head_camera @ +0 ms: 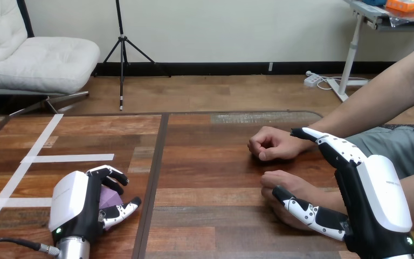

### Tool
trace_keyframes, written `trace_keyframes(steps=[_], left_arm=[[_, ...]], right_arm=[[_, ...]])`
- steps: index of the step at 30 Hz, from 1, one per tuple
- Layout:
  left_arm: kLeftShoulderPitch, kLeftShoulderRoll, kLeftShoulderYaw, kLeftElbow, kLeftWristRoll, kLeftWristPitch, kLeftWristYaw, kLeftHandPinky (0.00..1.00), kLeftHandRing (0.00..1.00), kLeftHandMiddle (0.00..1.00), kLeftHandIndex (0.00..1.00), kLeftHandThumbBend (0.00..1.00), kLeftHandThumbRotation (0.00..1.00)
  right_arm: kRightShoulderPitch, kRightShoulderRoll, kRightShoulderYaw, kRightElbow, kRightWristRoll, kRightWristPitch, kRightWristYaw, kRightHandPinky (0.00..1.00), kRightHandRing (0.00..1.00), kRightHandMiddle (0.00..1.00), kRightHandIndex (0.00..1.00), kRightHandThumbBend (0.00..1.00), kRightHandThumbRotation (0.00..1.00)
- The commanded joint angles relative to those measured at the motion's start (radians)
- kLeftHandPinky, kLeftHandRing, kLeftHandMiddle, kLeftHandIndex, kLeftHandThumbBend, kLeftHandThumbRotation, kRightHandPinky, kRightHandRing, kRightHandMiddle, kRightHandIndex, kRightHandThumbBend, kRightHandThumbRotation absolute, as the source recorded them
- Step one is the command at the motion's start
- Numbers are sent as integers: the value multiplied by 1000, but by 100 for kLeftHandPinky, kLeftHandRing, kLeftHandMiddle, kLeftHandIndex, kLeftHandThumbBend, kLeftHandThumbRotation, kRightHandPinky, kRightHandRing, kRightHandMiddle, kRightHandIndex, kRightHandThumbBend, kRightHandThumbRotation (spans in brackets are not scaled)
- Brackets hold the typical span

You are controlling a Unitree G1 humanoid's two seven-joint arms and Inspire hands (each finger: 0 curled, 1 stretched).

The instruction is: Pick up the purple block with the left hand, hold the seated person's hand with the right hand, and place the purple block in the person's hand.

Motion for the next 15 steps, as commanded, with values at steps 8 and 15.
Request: trace_keyframes(steps=[8, 15], left_arm=[[26, -14, -4, -37, 11, -31, 12, 34, 41, 49, 51, 63, 10], [30, -15, -3, -49, 11, -35, 11, 33, 41, 49, 51, 64, 13]], right_arm=[[-37, -8, -14, -44, 13, -1, 3, 84, 82, 81, 79, 62, 27], [-37, -10, -16, -42, 11, -3, 2, 84, 82, 81, 79, 62, 26]])
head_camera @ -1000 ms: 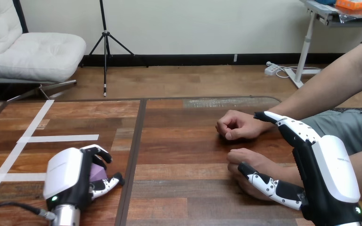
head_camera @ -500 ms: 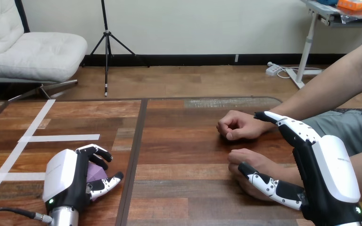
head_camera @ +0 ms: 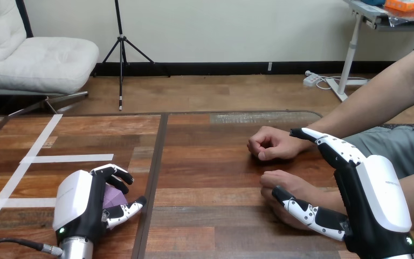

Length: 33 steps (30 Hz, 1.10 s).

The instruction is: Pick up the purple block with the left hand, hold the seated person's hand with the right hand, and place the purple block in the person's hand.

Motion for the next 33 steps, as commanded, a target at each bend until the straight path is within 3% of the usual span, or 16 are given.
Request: trace_keyframes(steps=[1, 12, 15, 25, 33], left_arm=[[19, -12, -2, -24, 5, -16, 11, 33, 41, 49, 51, 64, 13], [28, -22, 19, -31, -29, -50, -15, 33, 41, 48, 51, 66, 12], [34, -37, 51, -31, -82, -78, -65, 33, 40, 48, 50, 68, 11], [58, -103, 192, -36, -358, -190, -372, 31, 38, 46, 49, 81, 5], [67, -123, 243, -44, -443, -222, -494, 31, 38, 46, 48, 87, 6]], right_arm=[[-37, -10, -16, -43, 11, -3, -2, 84, 82, 81, 79, 62, 26], [-37, -13, -18, -41, 5, -3, -5, 83, 82, 81, 79, 62, 26], [-38, -14, -19, -37, 4, -8, -9, 83, 82, 81, 79, 63, 26], [-36, -12, -18, -43, 5, -2, -3, 83, 82, 81, 79, 63, 26], [-36, -10, -17, -44, 11, -1, 0, 83, 82, 81, 79, 63, 26]])
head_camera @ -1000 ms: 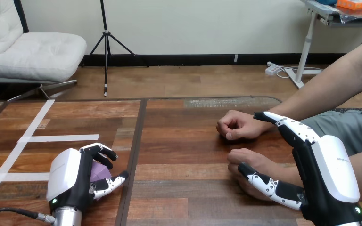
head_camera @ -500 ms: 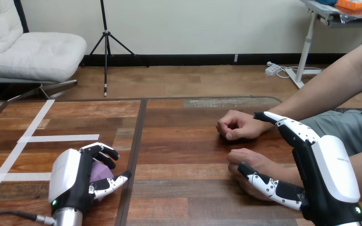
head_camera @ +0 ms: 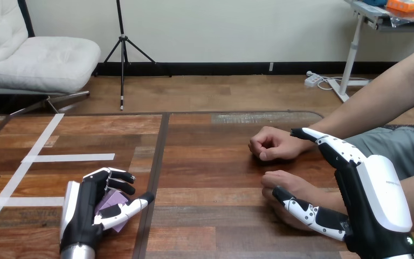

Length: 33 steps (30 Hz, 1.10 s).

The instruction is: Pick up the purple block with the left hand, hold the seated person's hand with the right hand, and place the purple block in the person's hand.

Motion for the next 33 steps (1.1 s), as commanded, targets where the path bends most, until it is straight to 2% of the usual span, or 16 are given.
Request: trace_keyframes(steps=[1, 7, 16, 33], left_arm=[[-5, -29, 40, -27, -44, -27, -75, 31, 38, 46, 48, 87, 6], [3, -40, 65, -42, -65, -40, -125, 30, 38, 46, 48, 90, 9], [24, -56, 91, -84, -73, -62, -172, 31, 39, 47, 49, 92, 13], [72, -89, 123, -195, -99, -71, -224, 33, 40, 48, 49, 91, 13]], right_arm=[[-36, -8, -15, -44, 11, -1, -1, 83, 82, 81, 80, 63, 26], [-36, -7, -14, -47, 11, 3, 2, 82, 82, 81, 80, 63, 25], [-36, -9, -16, -48, 12, 5, 6, 82, 82, 81, 79, 63, 24], [-40, -9, -17, -43, 15, 1, 7, 82, 82, 81, 79, 64, 23]])
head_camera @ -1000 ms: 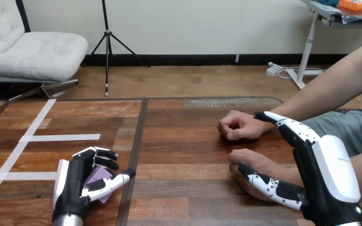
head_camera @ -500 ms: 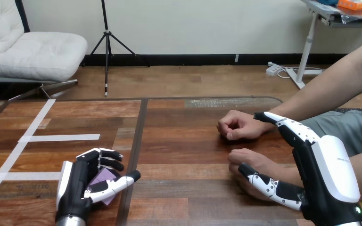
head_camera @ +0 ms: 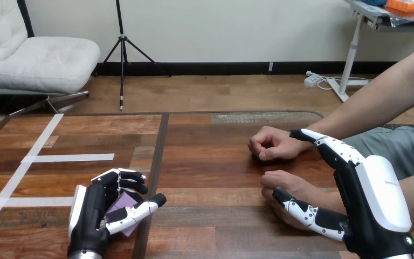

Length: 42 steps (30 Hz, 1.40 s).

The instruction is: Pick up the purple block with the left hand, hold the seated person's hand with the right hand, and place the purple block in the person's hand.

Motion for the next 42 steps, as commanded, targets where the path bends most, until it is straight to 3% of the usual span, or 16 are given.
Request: trace_keyframes(steps=[1, 11, 42], left_arm=[[-11, -20, 19, -72, -22, -25, -16, 33, 40, 48, 49, 91, 13], [4, -30, 24, -110, -25, -20, -31, 33, 40, 48, 49, 90, 13], [33, -55, 39, -175, -58, -22, -84, 33, 40, 48, 49, 89, 11]], right_arm=[[-40, -9, -17, -44, 14, -2, -3, 82, 82, 81, 79, 64, 22], [-42, -13, -20, -47, 8, 4, 1, 83, 82, 81, 80, 65, 22], [-33, -37, -61, -107, 8, 66, 83, 86, 85, 85, 84, 73, 14]])
